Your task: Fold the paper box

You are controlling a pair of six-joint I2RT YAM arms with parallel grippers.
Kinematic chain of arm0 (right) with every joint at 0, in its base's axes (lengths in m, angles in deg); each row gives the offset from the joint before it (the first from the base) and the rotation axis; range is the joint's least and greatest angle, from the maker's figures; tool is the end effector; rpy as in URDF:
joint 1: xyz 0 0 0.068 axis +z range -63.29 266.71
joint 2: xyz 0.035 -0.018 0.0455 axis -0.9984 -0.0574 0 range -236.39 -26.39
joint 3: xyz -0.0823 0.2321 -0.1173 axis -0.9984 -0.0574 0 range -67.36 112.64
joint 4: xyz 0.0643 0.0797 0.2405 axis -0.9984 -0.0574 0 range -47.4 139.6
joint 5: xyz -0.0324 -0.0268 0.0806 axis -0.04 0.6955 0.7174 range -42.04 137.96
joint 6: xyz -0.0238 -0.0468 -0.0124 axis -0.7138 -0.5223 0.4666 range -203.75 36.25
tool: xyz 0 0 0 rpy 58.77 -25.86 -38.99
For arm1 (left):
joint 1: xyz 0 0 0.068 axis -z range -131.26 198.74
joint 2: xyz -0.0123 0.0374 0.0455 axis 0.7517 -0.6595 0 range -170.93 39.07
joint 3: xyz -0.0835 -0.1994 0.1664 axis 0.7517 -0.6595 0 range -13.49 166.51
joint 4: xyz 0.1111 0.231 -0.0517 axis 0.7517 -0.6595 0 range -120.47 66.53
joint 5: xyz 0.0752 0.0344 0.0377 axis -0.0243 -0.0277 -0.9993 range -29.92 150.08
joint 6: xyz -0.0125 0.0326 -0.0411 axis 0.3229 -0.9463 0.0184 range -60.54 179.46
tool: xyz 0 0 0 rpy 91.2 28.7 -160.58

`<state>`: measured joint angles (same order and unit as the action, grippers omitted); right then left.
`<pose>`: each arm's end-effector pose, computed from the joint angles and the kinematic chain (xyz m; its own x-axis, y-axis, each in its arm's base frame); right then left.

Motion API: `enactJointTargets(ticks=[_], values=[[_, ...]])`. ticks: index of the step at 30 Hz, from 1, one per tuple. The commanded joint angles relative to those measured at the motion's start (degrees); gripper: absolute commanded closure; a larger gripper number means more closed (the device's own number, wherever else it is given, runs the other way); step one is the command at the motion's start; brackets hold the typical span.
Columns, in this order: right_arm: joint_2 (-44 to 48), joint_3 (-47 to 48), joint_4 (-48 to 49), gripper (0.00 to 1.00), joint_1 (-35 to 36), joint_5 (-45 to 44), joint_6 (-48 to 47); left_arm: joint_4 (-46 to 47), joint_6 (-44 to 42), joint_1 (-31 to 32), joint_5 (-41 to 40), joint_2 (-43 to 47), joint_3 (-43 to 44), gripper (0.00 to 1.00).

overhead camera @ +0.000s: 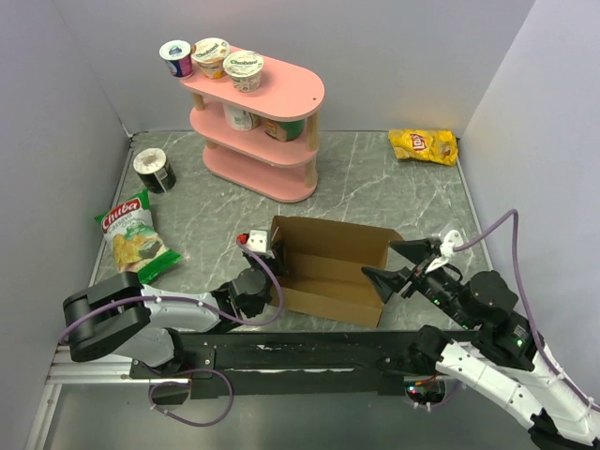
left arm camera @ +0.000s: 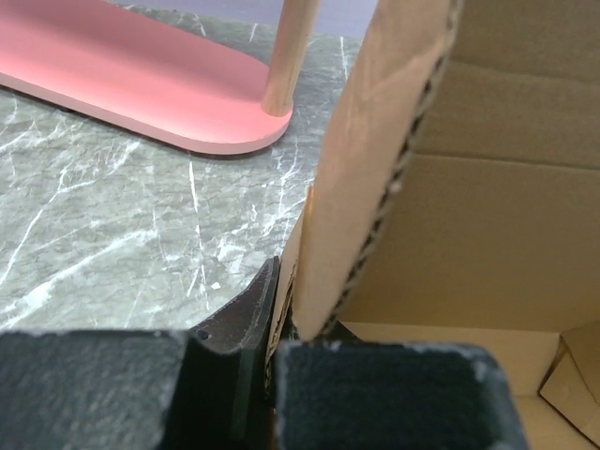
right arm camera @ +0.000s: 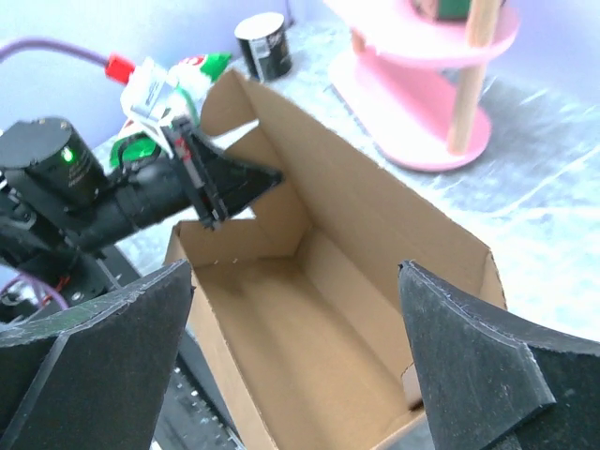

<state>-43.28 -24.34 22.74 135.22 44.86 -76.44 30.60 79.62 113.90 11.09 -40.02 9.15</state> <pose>0.0482 0.0515 0.3505 -0.0989 0.0800 -0.9919 -0.7054 0.6975 0.1266 0.1307 -0.2180 0.1976 -0.1125 -0.2953 -0.9488 0.2556 0.9141 -0.3148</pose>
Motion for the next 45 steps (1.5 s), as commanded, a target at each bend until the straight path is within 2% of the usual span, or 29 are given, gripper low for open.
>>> enactJointTargets(ticks=[1,4,6,10,13,18,25,30,31,33,37,40,41,43,44,45], values=[[-0.7,4.0,-1.6,0.02,0.2,-2.9,-4.8,-8.4,-1.5,0.9,0.5,-2.8,-3.3,0.97],[-3.4,6.3,2.7,0.0,0.3,-2.6,-9.0,-5.5,-2.9,1.4,0.8,-2.0,-5.0,0.97],[-8.8,9.5,3.9,0.0,0.4,-1.2,-12.0,-4.2,-3.7,1.5,1.3,-1.6,-5.7,0.97],[-22.4,16.6,2.1,0.0,0.4,2.2,-19.0,-3.1,-5.3,2.0,1.4,-1.9,-6.5,0.97],[-29.1,20.7,-0.1,0.0,0.4,2.8,-22.9,-2.5,-6.2,2.3,1.0,-1.8,-7.0,0.97],[-34.8,22.5,-2.1,0.02,0.4,7.6,-27.4,-2.1,-6.9,2.7,0.7,-1.2,-7.1,0.97],[-36.8,18.3,-1.1,0.32,0.4,10.8,-27.4,-3.1,-6.5,3.2,0.8,-1.2,-6.8,0.96],[-35.4,13.7,0.5,0.48,0.4,9.7,-27.0,-4.1,-6.5,3.4,2.2,0.5,-6.5,0.93],[-35.2,13.1,0.7,0.57,0.4,9.2,-27.1,-4.1,-6.7,3.5,2.6,1.0,-6.5,0.93],[-35.0,12.2,0.8,0.64,0.4,8.3,-27.0,-3.4,-7.0,3.5,3.3,2.3,-7.2,0.91],[-35.1,11.6,1.0,0.89,0.6,7.3,-26.7,-3.9,-7.6,3.5,3.9,3.3,-7.4,0.89],[-35.3,11.2,0.8,0.89,0.9,6.7,-26.9,-5.3,-7.2,3.5,4.6,4.1,-7.3,0.81],[-35.5,11.1,0.8,0.89,1.1,6.4,-26.8,-5.9,-7.0,3.4,4.6,4.4,-7.1,0.71],[-35.8,11.0,0.7,0.9,1.5,5.5,-26.8,-6.7,-6.5,3.5,5.1,6.2,-7.2,0.62],[-35.7,10.9,0.6,0.9,1.8,5.1,-26.8,-7.2,-6.6,3.5,5.6,7.0,-7.3,0.5],[-35.6,10.7,0.6,0.91,2.0,4.7,-26.8,-7.2,-7.0,3.5,5.9,8.7,-7.4,0.44]])
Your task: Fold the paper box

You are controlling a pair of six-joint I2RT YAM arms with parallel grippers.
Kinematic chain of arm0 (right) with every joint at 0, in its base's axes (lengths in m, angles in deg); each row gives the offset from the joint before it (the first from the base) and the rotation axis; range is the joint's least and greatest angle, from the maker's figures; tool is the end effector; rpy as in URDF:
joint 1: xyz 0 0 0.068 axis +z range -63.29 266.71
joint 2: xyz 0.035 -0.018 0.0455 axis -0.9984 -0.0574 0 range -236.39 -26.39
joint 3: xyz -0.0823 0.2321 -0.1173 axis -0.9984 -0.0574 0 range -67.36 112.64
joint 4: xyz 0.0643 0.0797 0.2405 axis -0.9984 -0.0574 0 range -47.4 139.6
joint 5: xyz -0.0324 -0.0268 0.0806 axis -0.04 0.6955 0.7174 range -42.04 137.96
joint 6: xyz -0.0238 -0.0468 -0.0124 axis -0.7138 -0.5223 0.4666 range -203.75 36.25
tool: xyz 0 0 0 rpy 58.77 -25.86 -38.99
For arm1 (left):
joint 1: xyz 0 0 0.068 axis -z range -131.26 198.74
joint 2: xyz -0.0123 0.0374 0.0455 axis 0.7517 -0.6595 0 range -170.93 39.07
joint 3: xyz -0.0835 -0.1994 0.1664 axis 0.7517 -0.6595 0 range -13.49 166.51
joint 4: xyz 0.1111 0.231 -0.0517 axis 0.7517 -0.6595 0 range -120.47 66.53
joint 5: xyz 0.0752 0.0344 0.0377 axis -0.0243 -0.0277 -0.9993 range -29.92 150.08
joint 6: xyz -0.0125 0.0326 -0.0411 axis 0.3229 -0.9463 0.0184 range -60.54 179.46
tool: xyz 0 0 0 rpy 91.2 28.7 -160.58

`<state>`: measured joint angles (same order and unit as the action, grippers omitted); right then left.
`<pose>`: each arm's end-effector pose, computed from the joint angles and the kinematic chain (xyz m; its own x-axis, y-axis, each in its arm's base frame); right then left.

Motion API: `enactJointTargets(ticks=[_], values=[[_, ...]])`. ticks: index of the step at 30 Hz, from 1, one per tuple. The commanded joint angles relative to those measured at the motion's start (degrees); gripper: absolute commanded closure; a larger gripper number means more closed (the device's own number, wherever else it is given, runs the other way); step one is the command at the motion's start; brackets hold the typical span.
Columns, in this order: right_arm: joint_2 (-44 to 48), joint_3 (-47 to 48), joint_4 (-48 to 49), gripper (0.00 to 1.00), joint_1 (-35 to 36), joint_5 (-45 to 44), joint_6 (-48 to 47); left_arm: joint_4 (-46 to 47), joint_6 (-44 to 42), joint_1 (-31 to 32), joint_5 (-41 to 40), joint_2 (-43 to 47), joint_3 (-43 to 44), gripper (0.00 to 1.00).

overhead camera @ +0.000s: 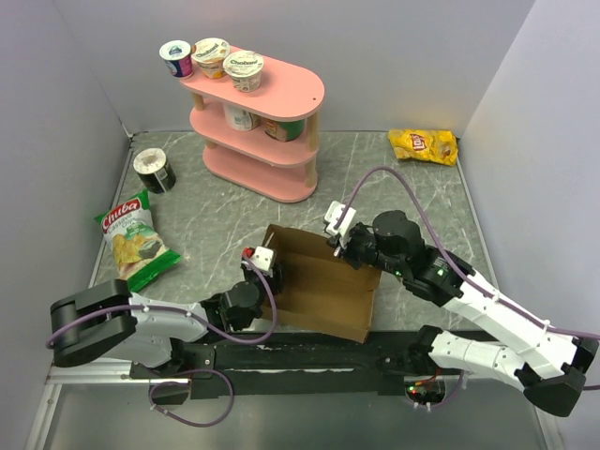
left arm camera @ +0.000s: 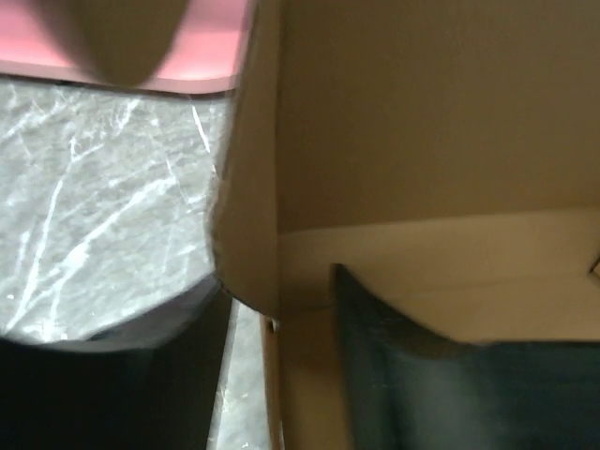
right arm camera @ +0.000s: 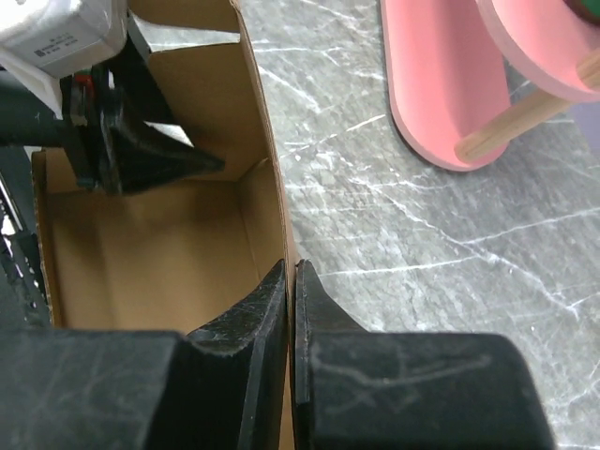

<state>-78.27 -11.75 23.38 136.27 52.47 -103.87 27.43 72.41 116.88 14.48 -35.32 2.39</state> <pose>0.1268 0.1531 0.3551 0.0443 -0.4766 -0.8780 -0.8420 0.4551 -0.2896 0.1080 -0.2004 0.1770 -0.1345 -0.0858 -0.9872 0.3647 0.9220 -0.1298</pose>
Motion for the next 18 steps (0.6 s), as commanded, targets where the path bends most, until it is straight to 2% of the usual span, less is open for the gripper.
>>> enactJointTargets(ticks=[1,2,7,8,11,13,18], values=[[-0.6,-2.0,0.2,0.91,1.2,-3.5,0.6,-4.1,0.1,0.5,2.7,4.8,-0.8,0.39],[-0.5,-2.3,0.3,0.91,1.4,-3.9,0.7,-4.9,0.1,0.5,3.0,6.3,-0.8,0.31],[-0.6,-3.0,0.1,0.91,2.5,-5.8,0.8,-9.3,0.8,0.5,3.9,11.7,-0.5,0.16],[-0.6,-3.1,-0.1,0.91,2.6,-6.4,0.9,-10.2,1.0,0.5,4.8,14.1,-0.8,0.1],[-0.7,-3.4,-0.2,0.92,3.5,-7.2,1.2,-14.5,2.3,0.2,6.7,19.6,-1.1,0.01],[-0.5,-3.8,-0.1,0.92,4.3,-7.6,1.5,-18.3,3.7,0.2,8.4,22.9,-1.5,0.04],[0.4,-5.0,0.5,0.92,6.5,-10.4,2.0,-25.7,6.4,-1.5,12.2,35.3,-0.9,0.04]])
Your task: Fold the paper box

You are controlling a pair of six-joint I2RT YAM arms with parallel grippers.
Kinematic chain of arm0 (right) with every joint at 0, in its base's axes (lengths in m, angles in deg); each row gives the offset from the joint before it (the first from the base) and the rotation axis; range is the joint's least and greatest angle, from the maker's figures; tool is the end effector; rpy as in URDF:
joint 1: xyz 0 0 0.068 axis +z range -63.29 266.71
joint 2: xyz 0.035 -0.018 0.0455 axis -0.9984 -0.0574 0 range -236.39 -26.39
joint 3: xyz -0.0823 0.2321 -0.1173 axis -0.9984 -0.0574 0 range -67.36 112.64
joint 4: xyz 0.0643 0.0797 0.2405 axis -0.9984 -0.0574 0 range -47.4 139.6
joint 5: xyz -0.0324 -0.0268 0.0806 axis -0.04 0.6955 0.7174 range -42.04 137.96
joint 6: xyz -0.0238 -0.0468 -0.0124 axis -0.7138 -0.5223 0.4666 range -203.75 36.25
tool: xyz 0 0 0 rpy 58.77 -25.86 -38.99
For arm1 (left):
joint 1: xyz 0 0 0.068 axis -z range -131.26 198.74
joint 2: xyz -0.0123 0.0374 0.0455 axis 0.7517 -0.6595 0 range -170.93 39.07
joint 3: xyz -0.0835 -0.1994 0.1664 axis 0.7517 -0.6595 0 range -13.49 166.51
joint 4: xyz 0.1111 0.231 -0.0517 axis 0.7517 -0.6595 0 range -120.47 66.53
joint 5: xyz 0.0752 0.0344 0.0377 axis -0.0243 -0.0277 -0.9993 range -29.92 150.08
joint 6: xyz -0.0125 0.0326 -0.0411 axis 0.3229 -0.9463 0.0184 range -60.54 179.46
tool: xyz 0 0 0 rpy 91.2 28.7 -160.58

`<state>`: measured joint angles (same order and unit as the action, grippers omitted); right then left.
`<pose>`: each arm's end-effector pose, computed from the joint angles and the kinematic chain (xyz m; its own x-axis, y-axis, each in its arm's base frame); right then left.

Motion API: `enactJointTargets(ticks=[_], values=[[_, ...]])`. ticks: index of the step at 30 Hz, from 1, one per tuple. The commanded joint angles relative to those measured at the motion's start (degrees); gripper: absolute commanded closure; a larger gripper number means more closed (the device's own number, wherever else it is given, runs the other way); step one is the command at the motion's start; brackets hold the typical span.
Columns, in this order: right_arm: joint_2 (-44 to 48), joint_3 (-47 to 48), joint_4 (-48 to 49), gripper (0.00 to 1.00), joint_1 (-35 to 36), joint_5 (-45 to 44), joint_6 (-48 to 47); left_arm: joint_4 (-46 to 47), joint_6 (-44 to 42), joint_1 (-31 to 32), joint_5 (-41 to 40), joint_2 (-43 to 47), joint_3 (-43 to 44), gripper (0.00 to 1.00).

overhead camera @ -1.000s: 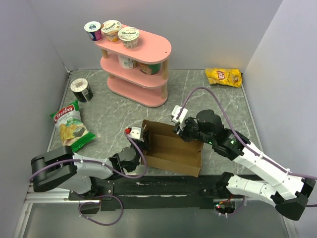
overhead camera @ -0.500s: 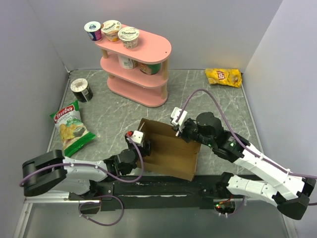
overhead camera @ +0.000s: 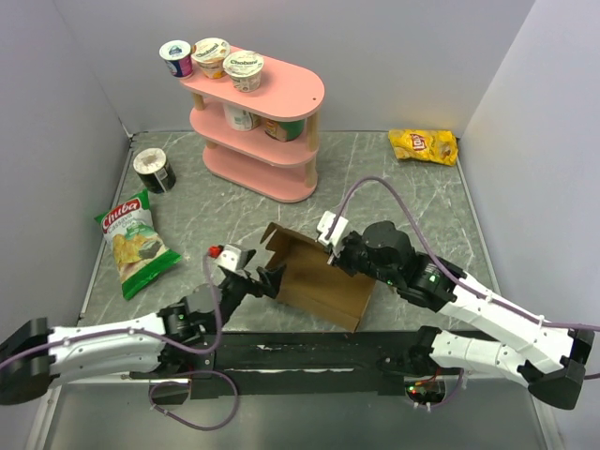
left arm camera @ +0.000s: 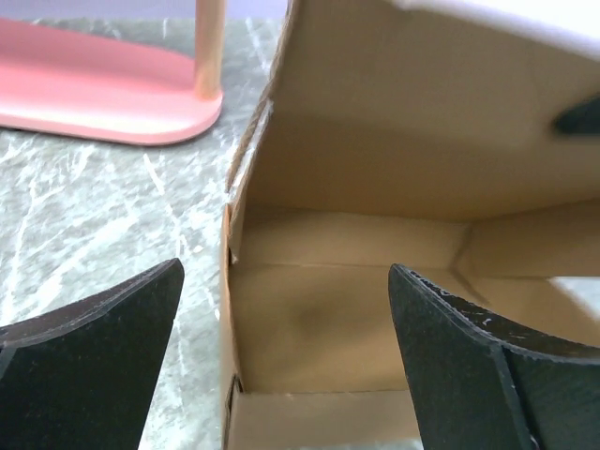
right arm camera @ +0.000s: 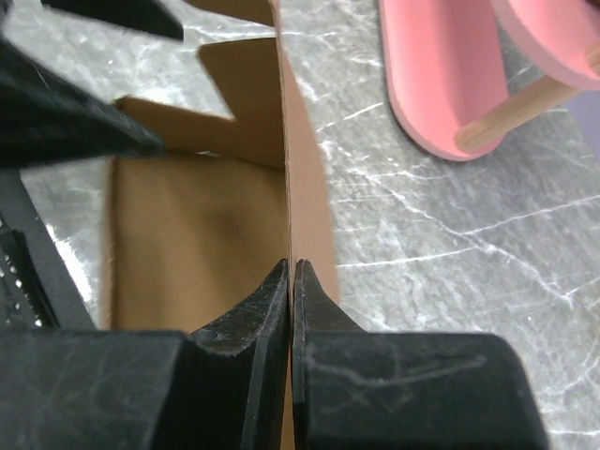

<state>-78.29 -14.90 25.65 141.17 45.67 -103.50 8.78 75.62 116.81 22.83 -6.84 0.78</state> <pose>0.1186 0.1636 0.3401 0.0504 -0.5102 -0.8586 -0.8231 0.4656 -0.3250 0.0869 -0.1577 0.2267 -0.1388 -0.2484 -0.9587 0.4931 0.8222 -0.2844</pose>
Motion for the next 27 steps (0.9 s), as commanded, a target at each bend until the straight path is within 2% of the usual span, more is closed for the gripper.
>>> enactJointTargets(ticks=[1,5,10,13,18,22,27], values=[[0.4,-2.3,-1.7,0.92,2.1,-4.0,1.7,-10.4,3.7,-2.1,4.1,8.2,1.3,0.04],[0.0,-3.0,-1.8,0.93,4.8,-6.1,2.3,-16.7,8.2,-6.7,6.4,13.2,5.2,0.04],[-1.0,-4.9,-1.0,0.94,8.6,-11.1,4.1,-19.9,13.2,-15.9,13.2,13.0,12.1,0.04],[-1.4,-6.7,0.5,0.94,11.8,-14.2,5.4,-21.3,16.7,-20.4,16.1,9.2,16.2,0.04],[-2.3,-9.3,3.4,0.93,17.4,-21.3,7.1,-24.0,19.1,-27.4,29.6,0.2,22.6,0.04],[-4.3,-10.9,4.6,0.92,20.6,-23.2,8.1,-25.0,18.4,-29.9,37.4,-9.3,24.3,0.04],[-6.4,-11.0,3.3,0.89,22.4,-23.0,9.6,-23.3,17.2,-30.7,43.9,-16.2,23.0,0.03]])
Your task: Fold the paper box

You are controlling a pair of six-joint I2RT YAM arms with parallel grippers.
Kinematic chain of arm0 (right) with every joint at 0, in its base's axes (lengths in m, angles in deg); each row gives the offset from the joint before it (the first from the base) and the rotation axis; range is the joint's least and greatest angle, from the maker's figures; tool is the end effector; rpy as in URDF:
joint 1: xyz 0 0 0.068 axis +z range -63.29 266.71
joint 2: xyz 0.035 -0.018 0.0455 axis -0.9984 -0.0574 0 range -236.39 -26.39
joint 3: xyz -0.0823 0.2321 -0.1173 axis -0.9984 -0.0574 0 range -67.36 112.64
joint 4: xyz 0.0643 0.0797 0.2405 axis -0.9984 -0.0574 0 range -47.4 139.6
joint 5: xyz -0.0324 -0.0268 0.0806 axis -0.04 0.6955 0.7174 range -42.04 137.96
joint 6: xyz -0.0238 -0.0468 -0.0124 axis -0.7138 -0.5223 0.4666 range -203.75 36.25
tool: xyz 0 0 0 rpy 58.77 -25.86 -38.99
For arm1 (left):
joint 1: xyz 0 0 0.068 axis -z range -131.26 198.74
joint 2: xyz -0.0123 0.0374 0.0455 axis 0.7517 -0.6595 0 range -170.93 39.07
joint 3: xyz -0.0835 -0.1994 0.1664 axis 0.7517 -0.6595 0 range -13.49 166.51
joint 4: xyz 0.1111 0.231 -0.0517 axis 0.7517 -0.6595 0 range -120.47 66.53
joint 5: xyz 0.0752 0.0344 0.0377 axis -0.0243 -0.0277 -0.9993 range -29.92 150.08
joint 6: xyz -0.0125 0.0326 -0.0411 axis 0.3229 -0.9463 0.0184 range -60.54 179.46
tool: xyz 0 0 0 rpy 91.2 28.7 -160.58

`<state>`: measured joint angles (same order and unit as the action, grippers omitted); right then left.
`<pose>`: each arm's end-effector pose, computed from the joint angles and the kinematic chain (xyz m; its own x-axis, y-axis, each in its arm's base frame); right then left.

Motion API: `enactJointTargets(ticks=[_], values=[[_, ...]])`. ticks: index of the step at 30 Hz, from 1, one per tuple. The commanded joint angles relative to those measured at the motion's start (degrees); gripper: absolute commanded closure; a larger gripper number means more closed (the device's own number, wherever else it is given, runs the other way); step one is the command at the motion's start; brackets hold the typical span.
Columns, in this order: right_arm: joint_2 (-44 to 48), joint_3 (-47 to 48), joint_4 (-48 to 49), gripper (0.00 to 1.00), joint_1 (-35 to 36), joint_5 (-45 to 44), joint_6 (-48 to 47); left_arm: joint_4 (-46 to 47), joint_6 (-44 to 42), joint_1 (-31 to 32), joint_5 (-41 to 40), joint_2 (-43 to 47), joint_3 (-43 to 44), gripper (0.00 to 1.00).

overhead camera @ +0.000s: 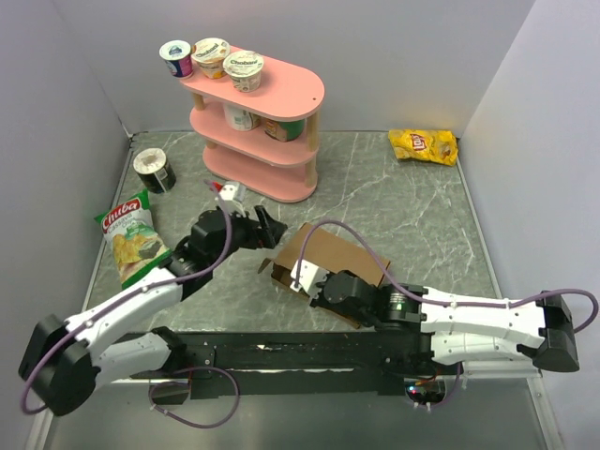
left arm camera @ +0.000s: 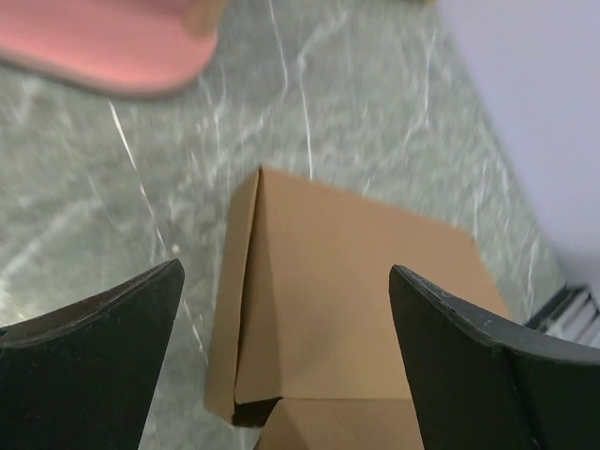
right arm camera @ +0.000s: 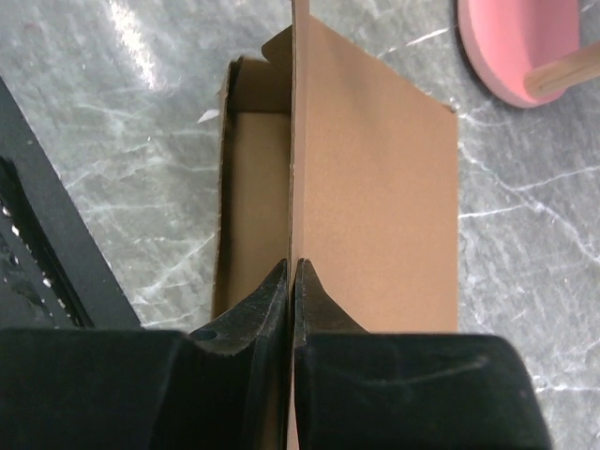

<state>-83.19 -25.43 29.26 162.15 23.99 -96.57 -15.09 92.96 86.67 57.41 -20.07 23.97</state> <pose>0.0680 0.2042 0.2680 0.0364 -0.6662 -0.7448 -0.8132 0.4135 -0.4096 0.1913 -0.1468 0.2801 -0.4705 -0.3323 -0.8175 0.3820 0.7584 -0.5281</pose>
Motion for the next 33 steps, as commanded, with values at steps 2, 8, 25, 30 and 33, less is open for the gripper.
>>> enactJointTargets(ticks=[2,8,25,30,33], values=[[-2.6,-0.4,-1.0,0.88,2.1,-1.0,3.5,1.0,-0.7,-0.6,11.8,-6.6,0.0,0.01],[-6.8,0.3,-3.0,0.85,3.8,0.1,5.9,3.9,-1.8,-0.6,19.3,-14.1,-0.8,0.06],[-4.0,1.6,0.1,0.11,4.8,2.1,9.6,7.2,-3.3,-0.5,13.6,-23.7,-5.1,0.61],[0.6,2.4,-0.5,0.0,-2.6,5.4,18.1,8.2,-2.7,-0.5,11.1,-24.1,-6.8,0.7],[1.9,2.2,-3.4,0.0,-13.4,11.4,26.1,9.2,-1.6,-0.5,10.1,-23.7,-8.3,0.73]])
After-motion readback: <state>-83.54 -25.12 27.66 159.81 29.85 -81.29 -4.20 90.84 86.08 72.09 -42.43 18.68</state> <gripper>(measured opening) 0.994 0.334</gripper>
